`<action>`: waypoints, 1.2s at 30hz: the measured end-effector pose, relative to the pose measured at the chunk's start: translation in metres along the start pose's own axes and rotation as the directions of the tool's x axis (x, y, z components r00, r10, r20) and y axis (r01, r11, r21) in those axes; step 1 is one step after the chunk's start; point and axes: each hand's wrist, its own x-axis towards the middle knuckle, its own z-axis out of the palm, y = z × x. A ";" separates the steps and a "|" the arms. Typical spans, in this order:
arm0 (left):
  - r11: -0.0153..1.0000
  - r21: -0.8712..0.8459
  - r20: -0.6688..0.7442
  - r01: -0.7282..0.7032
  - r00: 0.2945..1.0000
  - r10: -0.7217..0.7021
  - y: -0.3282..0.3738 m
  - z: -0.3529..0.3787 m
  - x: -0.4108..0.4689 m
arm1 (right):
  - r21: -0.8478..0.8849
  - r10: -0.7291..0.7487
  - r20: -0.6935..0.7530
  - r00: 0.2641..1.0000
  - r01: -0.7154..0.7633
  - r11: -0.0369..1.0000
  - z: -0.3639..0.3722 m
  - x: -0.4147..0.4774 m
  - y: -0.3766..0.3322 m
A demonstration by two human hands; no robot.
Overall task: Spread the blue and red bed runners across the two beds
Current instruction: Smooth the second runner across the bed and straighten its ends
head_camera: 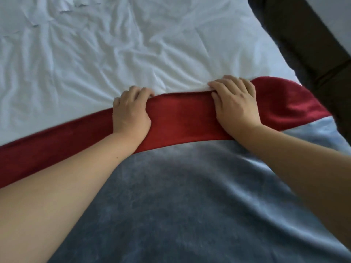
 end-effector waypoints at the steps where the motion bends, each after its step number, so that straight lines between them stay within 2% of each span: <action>1: 1.000 -0.027 0.001 -0.015 1.000 0.015 0.015 0.003 -0.001 | -0.012 0.055 0.017 0.998 -0.055 0.998 -0.009 -0.007 0.016; 6: 0.979 -0.170 0.043 -0.113 0.992 0.122 0.105 0.032 0.010 | -0.150 0.195 0.066 0.979 -0.184 0.972 -0.053 -0.032 0.084; 9: 0.970 -0.205 0.087 -0.130 0.985 0.150 0.166 0.049 0.014 | -0.195 0.357 0.109 0.928 -0.332 0.923 -0.072 -0.038 0.108; 11: 0.974 -0.196 0.109 -0.111 0.985 0.134 0.204 0.059 0.010 | -0.193 0.414 0.129 0.901 -0.386 0.902 -0.080 -0.042 0.116; 13: 0.980 -0.172 0.125 -0.104 0.984 0.126 0.240 0.070 -0.002 | -0.184 0.365 0.116 0.924 -0.341 0.922 -0.086 -0.051 0.118; 16: 0.981 -0.132 0.142 -0.138 0.977 0.157 0.275 0.078 -0.027 | -0.164 0.210 0.106 0.972 -0.191 0.968 -0.094 -0.078 0.109; 18: 0.973 -0.166 0.114 -0.159 0.977 0.179 0.278 0.077 -0.031 | -0.018 0.168 0.108 0.980 -0.167 0.986 -0.100 -0.099 0.102; 20: 0.944 -0.250 0.033 -0.214 0.973 0.229 0.271 0.078 -0.028 | 0.133 0.213 0.119 0.970 -0.228 0.964 -0.108 -0.113 0.093; 23: 0.908 -0.294 -0.045 -0.300 0.953 0.301 0.260 0.078 -0.036 | 0.175 0.358 0.284 0.890 -0.415 0.893 -0.118 -0.121 0.087; 27: 0.877 -0.356 -0.117 -0.322 0.947 0.300 0.257 0.080 -0.044 | 0.290 0.321 0.449 0.834 -0.476 0.830 -0.137 -0.106 0.095; 28: 0.870 -0.375 -0.128 -0.322 0.947 0.295 0.257 0.080 -0.045 | 0.310 0.365 0.493 0.790 -0.552 0.774 -0.141 -0.099 0.098; 30: 0.854 -0.410 -0.133 -0.321 0.947 0.292 0.257 0.080 -0.045 | 0.316 0.470 0.612 0.636 -0.742 0.591 -0.144 -0.086 0.103; 31: 0.846 -0.428 -0.130 -0.319 0.948 0.291 0.257 0.081 -0.046 | 0.289 0.497 0.659 0.564 -0.800 0.526 -0.144 -0.082 0.104; 32: 0.840 -0.441 -0.126 -0.317 0.948 0.291 0.256 0.081 -0.046 | 0.260 0.516 0.676 0.526 -0.825 0.501 -0.142 -0.078 0.104; 33: 0.837 -0.447 -0.124 -0.315 0.949 0.291 0.256 0.082 -0.047 | 0.248 0.535 0.663 0.523 -0.828 0.502 -0.141 -0.077 0.103; 34: 0.837 -0.447 -0.123 -0.314 0.949 0.291 0.255 0.084 -0.047 | 0.255 0.555 0.621 0.554 -0.812 0.525 -0.138 -0.079 0.101; 36: 0.838 -0.437 -0.128 -0.328 0.944 0.303 0.254 0.086 -0.046 | 0.308 0.590 0.479 0.650 -0.753 0.581 -0.136 -0.092 0.094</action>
